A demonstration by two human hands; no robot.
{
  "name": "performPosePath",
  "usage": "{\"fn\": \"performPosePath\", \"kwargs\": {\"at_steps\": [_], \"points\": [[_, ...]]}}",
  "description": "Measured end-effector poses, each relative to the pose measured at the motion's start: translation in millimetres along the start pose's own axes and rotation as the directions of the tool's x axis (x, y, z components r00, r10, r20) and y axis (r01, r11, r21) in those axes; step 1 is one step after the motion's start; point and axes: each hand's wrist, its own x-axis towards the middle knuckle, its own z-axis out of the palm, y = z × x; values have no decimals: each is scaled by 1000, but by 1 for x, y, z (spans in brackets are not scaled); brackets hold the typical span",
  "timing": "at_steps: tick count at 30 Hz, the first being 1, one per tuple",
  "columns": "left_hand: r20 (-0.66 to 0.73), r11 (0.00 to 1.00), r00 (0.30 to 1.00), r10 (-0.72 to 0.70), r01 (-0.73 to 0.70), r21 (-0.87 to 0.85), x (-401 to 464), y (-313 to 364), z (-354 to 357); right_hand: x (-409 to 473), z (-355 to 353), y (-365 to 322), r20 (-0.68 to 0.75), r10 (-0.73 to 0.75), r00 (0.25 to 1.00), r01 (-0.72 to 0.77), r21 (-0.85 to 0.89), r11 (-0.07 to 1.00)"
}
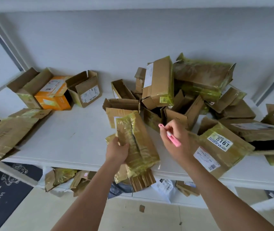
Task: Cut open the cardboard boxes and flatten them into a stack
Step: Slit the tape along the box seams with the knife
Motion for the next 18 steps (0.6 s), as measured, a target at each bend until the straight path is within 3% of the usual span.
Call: {"fn": "performPosePath", "kwargs": {"at_steps": [3, 8, 14, 18], "points": [[-9, 1000, 1000, 4, -4, 16, -5, 5, 2, 24, 7, -39, 123, -88, 989, 52, 271, 961], [-21, 999, 999, 26, -26, 35, 0, -2, 1, 29, 50, -52, 255, 130, 958, -242, 483, 842], [59, 992, 998, -8, 15, -124, 14, -3, -13, 19, 69, -42, 201, 110, 973, -198, 495, 846], [-59, 994, 993, 106, -105, 27, 23, 6, -11, 21, 72, -40, 192, 124, 974, -201, 463, 863]]}}
